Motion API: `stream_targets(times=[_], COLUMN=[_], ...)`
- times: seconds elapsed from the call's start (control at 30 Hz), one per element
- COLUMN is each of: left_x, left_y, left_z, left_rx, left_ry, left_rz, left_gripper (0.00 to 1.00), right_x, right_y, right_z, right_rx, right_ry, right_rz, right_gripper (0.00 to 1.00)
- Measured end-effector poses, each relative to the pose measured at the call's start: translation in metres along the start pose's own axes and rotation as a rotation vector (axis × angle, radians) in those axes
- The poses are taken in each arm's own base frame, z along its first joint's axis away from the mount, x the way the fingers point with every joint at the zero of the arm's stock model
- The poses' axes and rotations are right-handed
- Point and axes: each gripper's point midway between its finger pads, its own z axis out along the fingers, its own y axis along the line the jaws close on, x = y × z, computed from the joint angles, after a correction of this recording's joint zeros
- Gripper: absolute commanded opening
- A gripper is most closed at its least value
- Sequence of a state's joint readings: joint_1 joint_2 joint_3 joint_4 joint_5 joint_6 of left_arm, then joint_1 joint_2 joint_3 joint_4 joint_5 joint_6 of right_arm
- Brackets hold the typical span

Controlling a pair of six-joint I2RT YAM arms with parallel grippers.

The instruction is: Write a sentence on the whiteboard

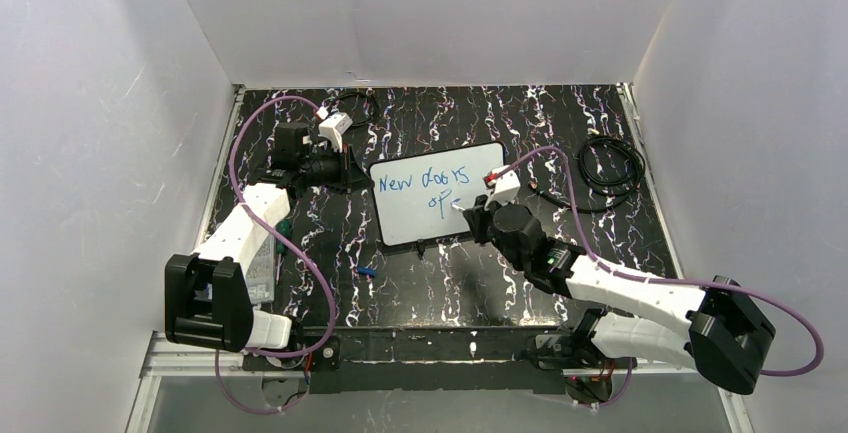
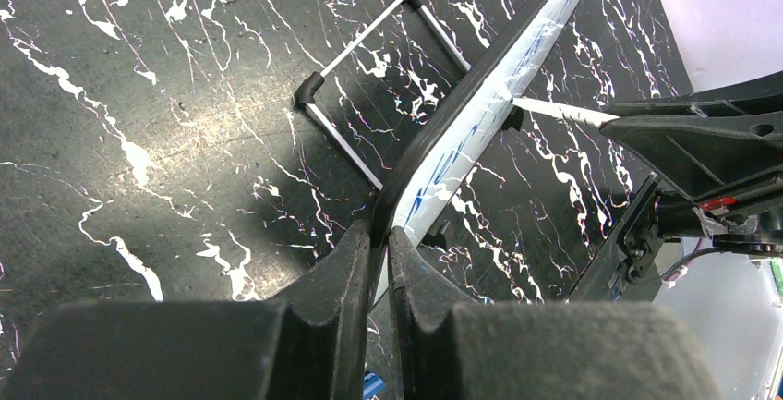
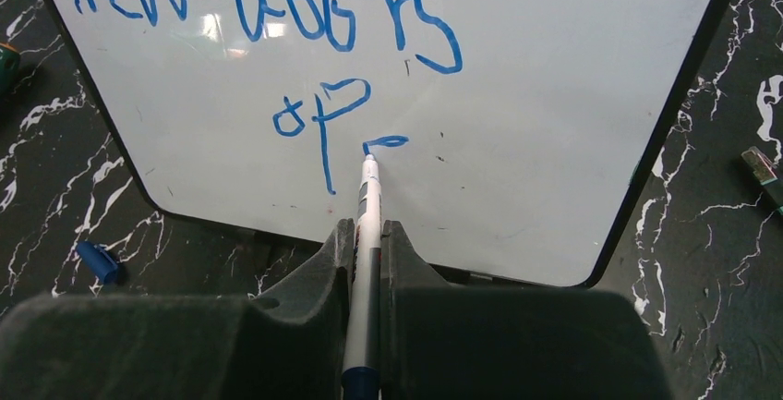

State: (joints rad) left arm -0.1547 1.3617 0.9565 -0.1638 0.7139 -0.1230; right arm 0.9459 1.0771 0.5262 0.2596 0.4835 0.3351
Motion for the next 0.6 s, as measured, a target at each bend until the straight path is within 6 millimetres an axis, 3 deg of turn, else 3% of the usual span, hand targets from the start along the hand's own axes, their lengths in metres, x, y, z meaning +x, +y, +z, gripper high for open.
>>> stream_targets(times=[0.4, 0.6], left_x=[0.000, 0.000], left_y=[0.000, 0.000], left_z=[0.000, 0.000], left_rx=[0.000, 0.000], left_ry=[0.000, 0.000], left_rz=[0.000, 0.000], left_gripper=[0.00, 0.00], right_x=[0.000, -0.009], right_y=[-0.012, -0.006], right_z=[-0.006, -0.010], right_rx=[0.054, 0.018], right_ry=[0.003, -0.022], right_rz=[-0.005, 0.003], right_gripper=[0.01, 0.01])
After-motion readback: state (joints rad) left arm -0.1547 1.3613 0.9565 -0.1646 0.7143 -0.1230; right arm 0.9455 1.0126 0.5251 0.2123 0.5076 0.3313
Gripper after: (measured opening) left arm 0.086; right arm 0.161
